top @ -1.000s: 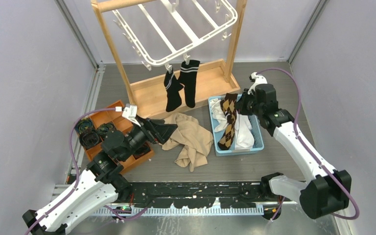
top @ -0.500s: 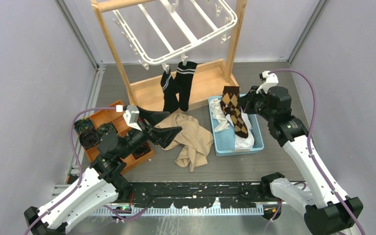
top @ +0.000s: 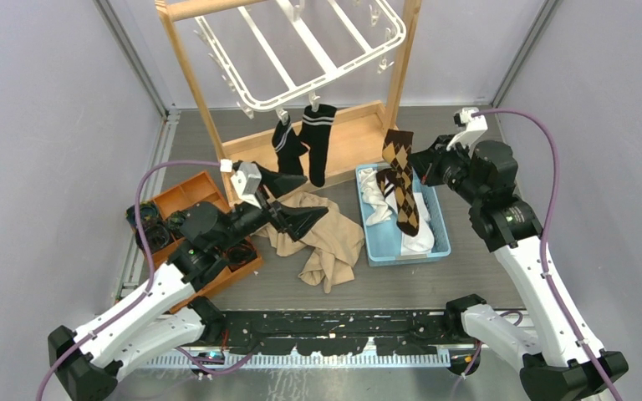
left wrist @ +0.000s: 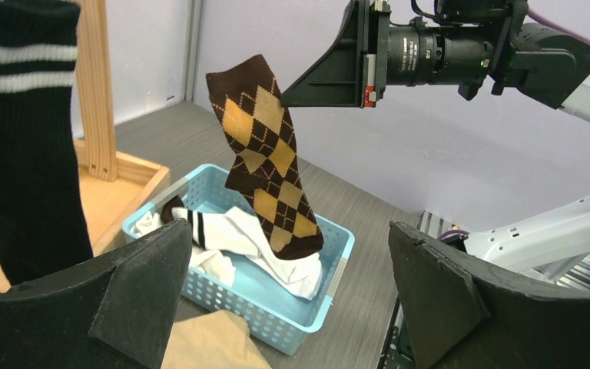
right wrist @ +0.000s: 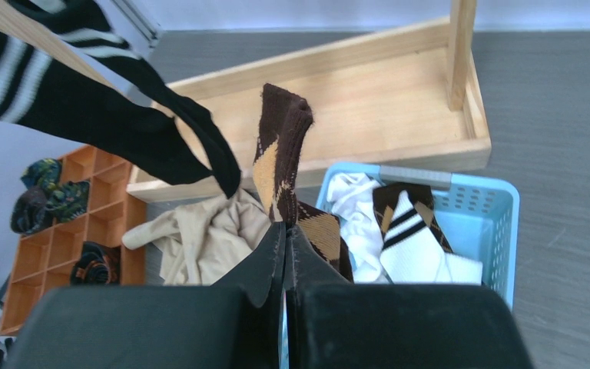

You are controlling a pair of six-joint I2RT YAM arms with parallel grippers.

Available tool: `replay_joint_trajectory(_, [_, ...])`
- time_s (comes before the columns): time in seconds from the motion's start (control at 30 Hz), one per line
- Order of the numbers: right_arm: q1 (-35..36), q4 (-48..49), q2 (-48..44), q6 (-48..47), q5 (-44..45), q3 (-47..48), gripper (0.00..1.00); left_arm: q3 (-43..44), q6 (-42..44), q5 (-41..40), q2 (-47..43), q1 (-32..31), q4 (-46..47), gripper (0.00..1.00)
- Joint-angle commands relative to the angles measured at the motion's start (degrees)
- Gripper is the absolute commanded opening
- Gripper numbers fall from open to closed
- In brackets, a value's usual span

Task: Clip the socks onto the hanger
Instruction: Pick up the sock from the bin.

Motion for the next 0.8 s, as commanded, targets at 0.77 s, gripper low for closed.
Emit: replay_joint_trajectory(0.77, [6.31, 9.12, 5.53, 0.22, -15.31, 7.80, 0.01, 4.88, -1.90, 3.37, 16.69, 3.60, 21.21, 0.97])
